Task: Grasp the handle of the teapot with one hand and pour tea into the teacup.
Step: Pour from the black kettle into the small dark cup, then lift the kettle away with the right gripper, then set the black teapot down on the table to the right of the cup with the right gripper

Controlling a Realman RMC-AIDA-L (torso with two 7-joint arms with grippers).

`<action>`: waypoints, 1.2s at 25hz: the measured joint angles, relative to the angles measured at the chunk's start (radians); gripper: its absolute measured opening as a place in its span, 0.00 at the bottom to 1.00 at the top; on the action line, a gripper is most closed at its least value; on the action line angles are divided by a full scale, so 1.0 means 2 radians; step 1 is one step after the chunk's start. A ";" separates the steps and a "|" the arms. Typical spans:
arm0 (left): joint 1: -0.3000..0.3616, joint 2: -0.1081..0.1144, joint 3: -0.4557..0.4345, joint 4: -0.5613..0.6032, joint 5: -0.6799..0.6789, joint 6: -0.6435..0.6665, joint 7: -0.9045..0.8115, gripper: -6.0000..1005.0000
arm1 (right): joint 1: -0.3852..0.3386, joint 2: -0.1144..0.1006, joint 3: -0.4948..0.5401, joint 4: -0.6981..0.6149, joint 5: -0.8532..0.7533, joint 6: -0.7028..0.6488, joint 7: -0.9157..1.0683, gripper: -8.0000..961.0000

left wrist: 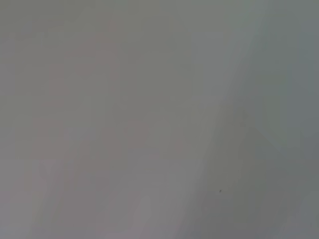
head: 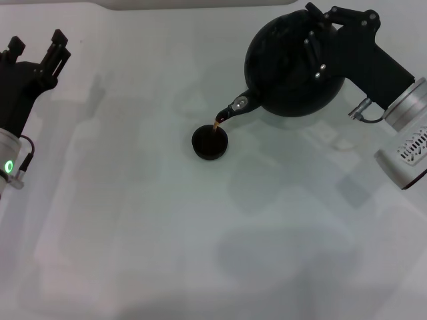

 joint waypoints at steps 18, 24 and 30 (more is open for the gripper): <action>-0.001 0.000 0.000 0.001 0.000 0.000 0.000 0.87 | 0.000 0.000 -0.001 0.000 0.002 0.002 0.026 0.13; -0.001 0.000 0.000 0.001 -0.001 0.000 0.000 0.87 | -0.001 -0.002 0.003 0.001 0.002 0.015 0.117 0.13; -0.001 0.000 0.000 0.001 -0.001 0.000 0.000 0.87 | 0.000 -0.001 0.006 -0.004 0.016 0.048 0.205 0.13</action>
